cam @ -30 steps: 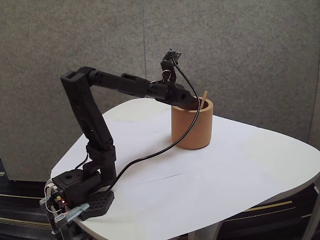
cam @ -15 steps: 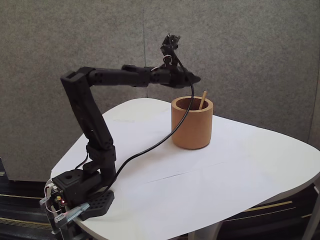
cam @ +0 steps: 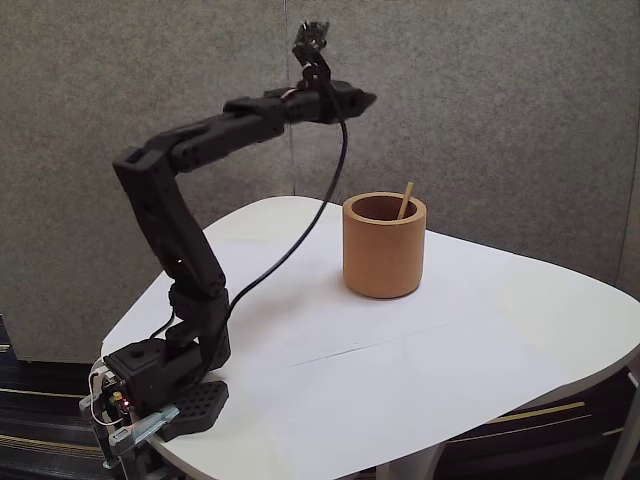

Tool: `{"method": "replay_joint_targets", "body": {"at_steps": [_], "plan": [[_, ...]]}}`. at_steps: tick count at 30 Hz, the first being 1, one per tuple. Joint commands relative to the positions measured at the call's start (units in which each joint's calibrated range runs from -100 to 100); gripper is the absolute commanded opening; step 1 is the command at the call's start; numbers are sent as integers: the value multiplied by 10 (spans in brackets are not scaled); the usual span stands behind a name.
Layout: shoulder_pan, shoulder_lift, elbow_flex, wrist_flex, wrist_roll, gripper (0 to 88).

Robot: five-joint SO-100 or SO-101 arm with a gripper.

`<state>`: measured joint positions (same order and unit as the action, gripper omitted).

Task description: Grab the pen and put it in the pen holder.

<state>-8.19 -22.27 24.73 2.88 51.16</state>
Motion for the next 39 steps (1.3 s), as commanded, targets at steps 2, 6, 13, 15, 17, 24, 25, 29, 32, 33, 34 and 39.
{"method": "replay_joint_targets", "body": {"at_steps": [2, 6, 13, 15, 17, 24, 25, 29, 32, 33, 34, 39], "plan": [[-39, -96, -90, 207, -3, 344], [-48, -162, -85, 339, -78, 339], [-48, -275, -78, 531, -295, 339], [-48, -303, -54, 580, -352, 339], [-43, -341, -4, 615, -401, 339], [-41, -545, 282, 673, -464, 339], [-40, -578, 322, 673, -464, 339], [-40, -685, 461, 674, -464, 339], [-31, -724, 522, 674, -464, 339], [-26, -729, 536, 674, -464, 339], [-21, -729, 551, 674, -464, 339], [-14, -730, 610, 748, -481, 341]]}}
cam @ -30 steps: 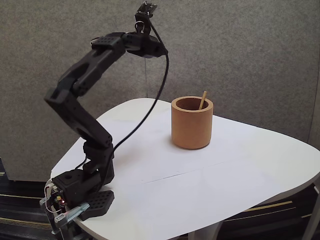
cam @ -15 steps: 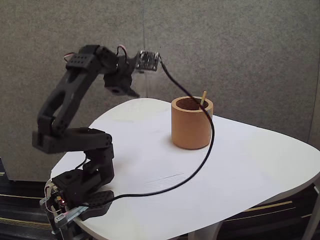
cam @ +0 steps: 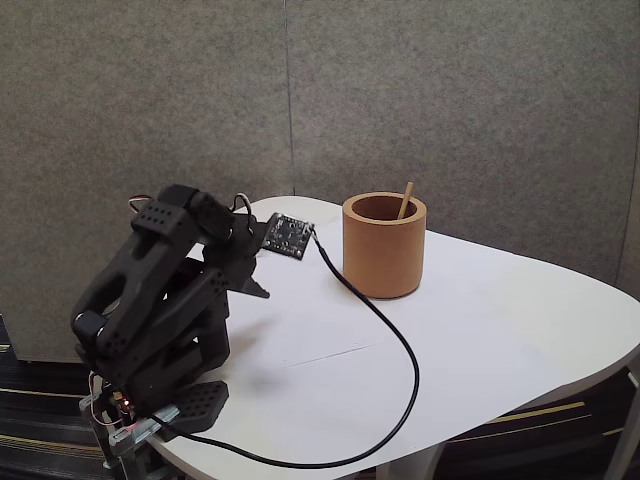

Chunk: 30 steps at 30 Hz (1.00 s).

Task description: Grab the pen and put it in the pen holder.

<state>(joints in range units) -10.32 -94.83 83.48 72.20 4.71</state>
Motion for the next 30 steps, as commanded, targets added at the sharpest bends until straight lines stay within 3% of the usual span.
{"method": "replay_joint_targets", "body": {"at_steps": [1, 6, 30], "plan": [[8, -4, 30, 62, -24, 339], [11, -4, 51, 55, -42, 339], [10, -4, 99, 33, -39, 339]]}}
